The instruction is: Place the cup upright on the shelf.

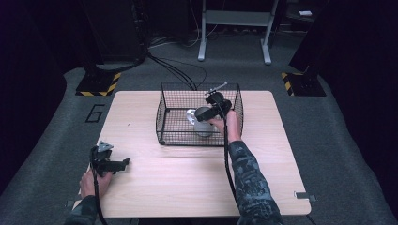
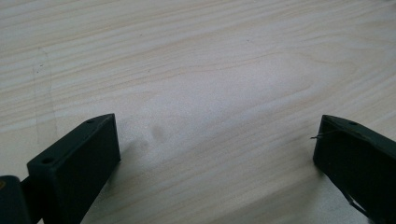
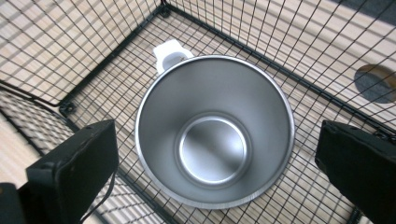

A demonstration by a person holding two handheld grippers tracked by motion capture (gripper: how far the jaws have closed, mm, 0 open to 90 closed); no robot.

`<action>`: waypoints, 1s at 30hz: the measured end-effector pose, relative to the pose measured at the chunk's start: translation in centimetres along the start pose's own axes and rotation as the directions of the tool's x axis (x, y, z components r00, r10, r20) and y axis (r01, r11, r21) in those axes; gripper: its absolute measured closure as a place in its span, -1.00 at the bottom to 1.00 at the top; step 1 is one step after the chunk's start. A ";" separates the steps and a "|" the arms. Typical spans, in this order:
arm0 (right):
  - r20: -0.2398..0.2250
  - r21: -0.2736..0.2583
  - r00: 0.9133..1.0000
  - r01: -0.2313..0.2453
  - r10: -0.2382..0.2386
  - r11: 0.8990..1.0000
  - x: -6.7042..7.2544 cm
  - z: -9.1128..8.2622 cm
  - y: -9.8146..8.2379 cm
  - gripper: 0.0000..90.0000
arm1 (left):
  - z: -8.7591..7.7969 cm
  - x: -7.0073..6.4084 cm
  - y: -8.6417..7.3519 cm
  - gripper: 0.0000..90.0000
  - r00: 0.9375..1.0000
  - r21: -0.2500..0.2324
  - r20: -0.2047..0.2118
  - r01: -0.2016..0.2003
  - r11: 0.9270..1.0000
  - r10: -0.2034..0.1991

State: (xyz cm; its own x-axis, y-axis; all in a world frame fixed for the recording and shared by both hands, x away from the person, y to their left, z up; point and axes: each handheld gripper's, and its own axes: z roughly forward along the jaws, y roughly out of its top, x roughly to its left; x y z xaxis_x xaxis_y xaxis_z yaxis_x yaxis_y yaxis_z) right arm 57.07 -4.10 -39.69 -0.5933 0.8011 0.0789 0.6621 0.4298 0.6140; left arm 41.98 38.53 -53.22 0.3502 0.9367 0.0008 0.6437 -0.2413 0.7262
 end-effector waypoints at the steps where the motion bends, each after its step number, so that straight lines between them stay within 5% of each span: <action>1: 0.004 -0.006 1.000 0.005 -0.005 1.000 0.0 -0.4 -0.1 -1.00 | 0.0 0.0 0.0 -0.99 1.000 0.001 0.000 0.000 1.000 0.000; 17: -0.012 -0.126 0.998 0.055 -0.057 0.991 0.7 -6.1 -3.8 -1.00 | 0.0 0.0 0.0 -0.99 1.000 0.001 0.000 0.000 1.000 0.000; 30: 0.032 -0.183 0.996 0.084 -0.079 0.980 1.4 -10.3 -8.1 -1.00 | 0.0 0.0 0.0 -0.99 1.000 0.001 0.000 0.000 1.000 0.000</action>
State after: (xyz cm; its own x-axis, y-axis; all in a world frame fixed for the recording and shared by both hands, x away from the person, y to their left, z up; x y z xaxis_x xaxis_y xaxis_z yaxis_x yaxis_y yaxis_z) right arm 46.14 -10.78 -36.49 -0.6289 0.7774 0.0050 0.5151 0.4118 0.7517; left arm 41.98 38.52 -53.22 0.3502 0.9367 0.0004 0.6445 -0.2413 0.7256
